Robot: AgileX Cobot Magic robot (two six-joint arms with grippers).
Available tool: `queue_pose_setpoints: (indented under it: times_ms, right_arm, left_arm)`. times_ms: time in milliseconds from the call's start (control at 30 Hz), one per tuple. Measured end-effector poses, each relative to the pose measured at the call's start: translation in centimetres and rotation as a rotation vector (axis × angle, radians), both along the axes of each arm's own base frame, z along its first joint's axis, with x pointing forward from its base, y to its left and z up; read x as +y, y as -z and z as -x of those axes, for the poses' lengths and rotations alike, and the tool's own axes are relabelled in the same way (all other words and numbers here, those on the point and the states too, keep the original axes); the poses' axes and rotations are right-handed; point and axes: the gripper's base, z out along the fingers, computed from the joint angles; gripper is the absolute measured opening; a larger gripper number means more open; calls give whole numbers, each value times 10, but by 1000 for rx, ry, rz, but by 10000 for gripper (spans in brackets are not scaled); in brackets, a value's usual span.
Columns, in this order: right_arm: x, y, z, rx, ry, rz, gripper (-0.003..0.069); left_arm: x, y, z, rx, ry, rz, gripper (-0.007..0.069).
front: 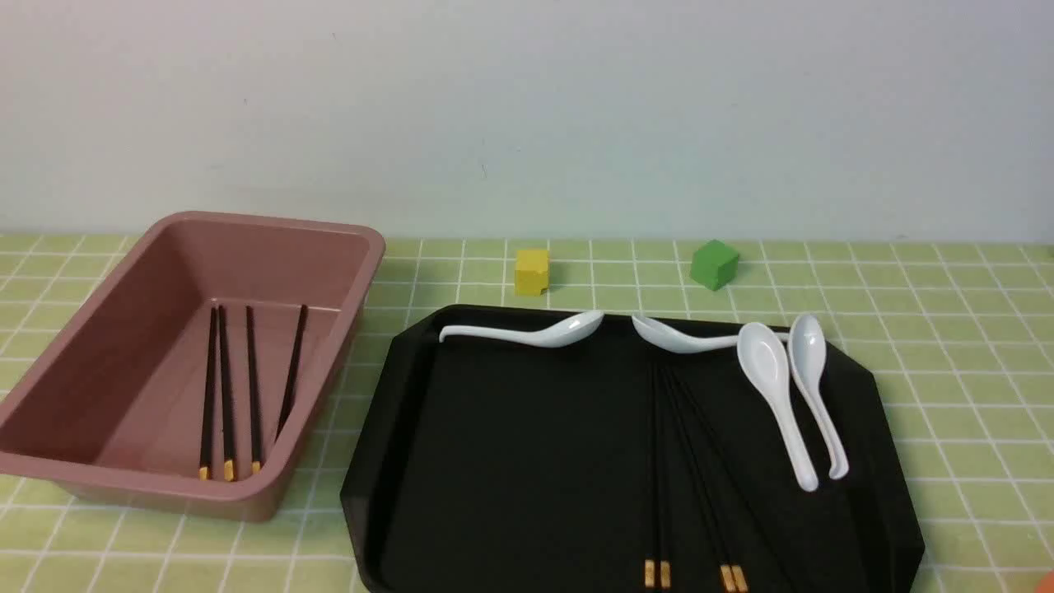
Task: On green tablecloth take chopsticks from black tray and put them in box.
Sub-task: 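Move the gripper over the chopsticks on the black tray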
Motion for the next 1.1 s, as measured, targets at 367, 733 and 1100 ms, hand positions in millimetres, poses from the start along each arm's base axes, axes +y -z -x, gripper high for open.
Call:
queue_pose_setpoints:
  times_ms: [367,733,1100]
  right_arm:
    - [0,0,0,0,0,0,240]
    - [0,0,0,0,0,0,240]
    - [-1,0,0,-3,2,28,240]
  left_arm:
    - [0,0,0,0,0,0,96]
    - [0,0,0,0,0,0,96]
    - [0,0,0,0,0,0,102]
